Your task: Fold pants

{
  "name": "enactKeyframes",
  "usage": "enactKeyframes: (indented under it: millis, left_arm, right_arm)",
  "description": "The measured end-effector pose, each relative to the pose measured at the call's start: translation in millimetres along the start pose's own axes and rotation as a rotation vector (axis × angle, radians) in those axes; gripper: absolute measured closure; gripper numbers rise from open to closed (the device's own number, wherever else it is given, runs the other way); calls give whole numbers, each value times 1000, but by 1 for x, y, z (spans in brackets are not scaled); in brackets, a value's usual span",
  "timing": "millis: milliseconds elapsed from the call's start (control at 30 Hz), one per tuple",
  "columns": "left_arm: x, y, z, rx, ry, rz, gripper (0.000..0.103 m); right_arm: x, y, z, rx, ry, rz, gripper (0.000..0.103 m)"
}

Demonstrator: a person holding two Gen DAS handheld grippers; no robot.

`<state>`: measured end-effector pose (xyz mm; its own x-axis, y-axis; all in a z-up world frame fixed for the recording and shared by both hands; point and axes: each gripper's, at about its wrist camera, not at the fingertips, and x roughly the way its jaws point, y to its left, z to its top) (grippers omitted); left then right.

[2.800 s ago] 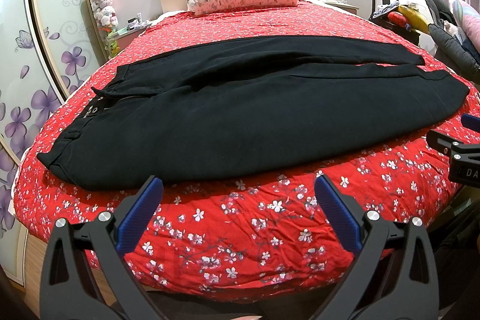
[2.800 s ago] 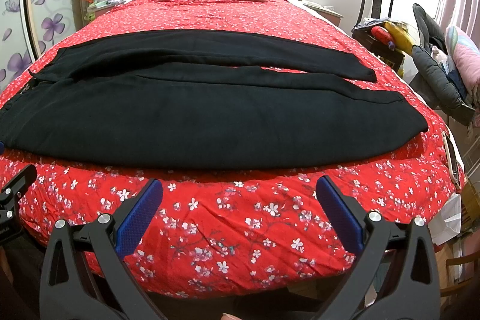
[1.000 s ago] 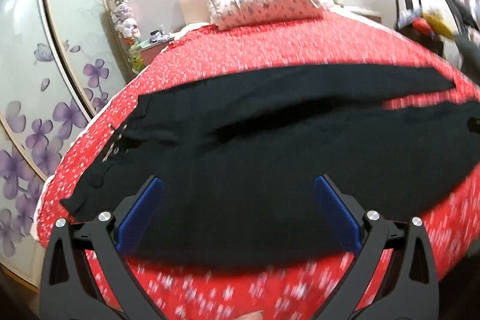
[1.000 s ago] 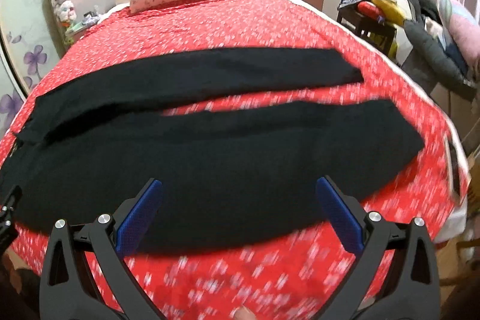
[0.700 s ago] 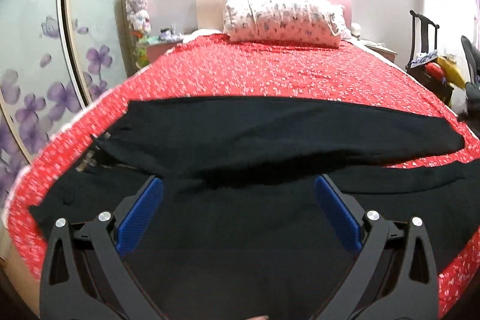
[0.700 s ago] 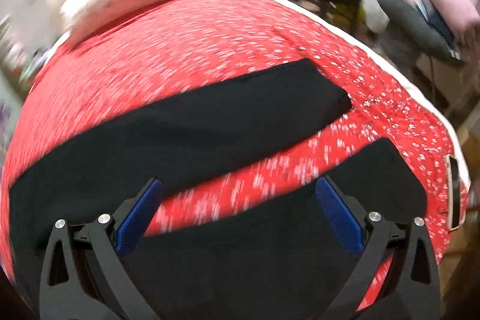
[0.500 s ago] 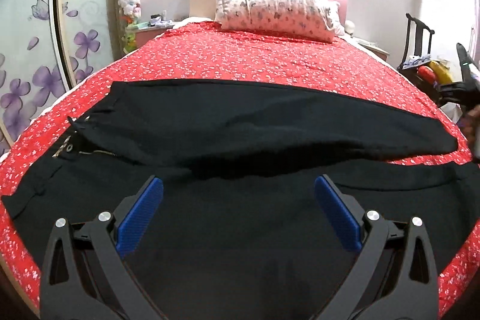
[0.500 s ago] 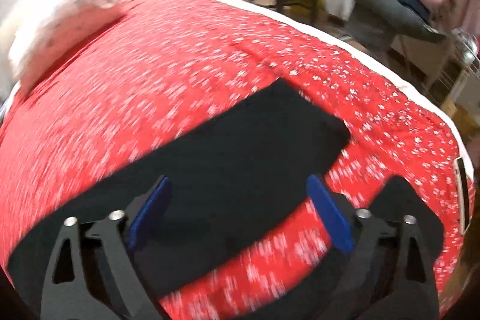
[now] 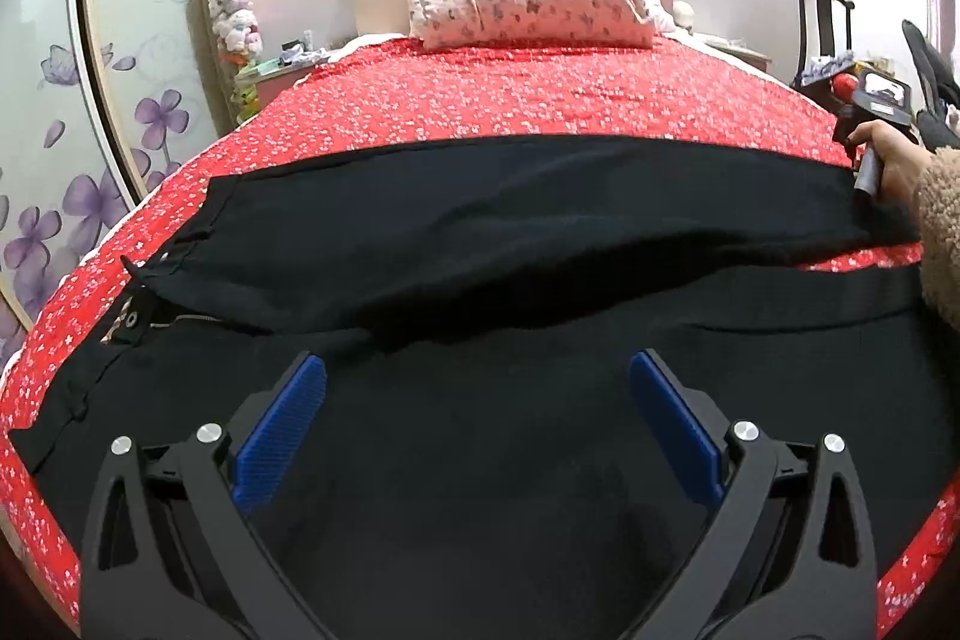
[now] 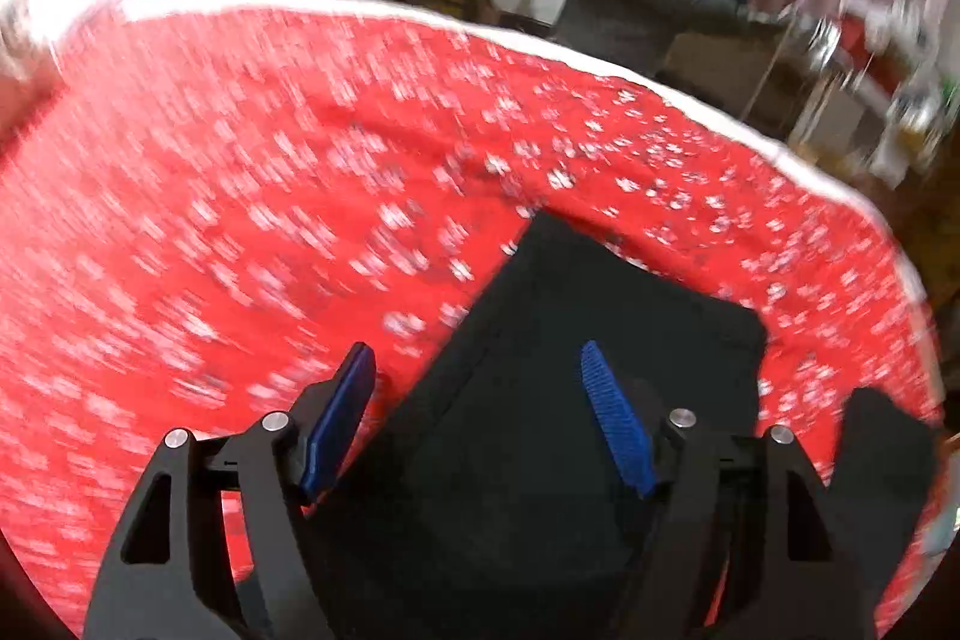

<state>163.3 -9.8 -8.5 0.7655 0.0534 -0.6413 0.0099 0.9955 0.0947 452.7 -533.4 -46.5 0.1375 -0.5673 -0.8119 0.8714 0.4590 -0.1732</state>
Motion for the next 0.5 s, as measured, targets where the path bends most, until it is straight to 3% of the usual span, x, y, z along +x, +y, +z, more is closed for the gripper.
enactKeyframes:
  millis: [67,133,200,300,433,500]
  left_arm:
    - [1,-1,-1,4,6,4,2]
    - [2,0,-1,4,12,0,2]
    - [2,0,-1,4,21,-18,2]
    - [3,1,-3,1,40,-52,2]
    - [-1,7,-2,-32,26,-91,2]
    - [-3,12,-1,-66,19,-110,2]
  right_arm:
    - [7,0,-6,-13,-13,8,31]
    - [5,-9,-11,28,-33,62,39]
    - [3,-16,-9,42,-29,90,64]
    - [1,-27,-9,69,-12,161,84]
    - [4,-52,-8,142,11,303,94]
    - [6,-72,-11,199,26,426,96]
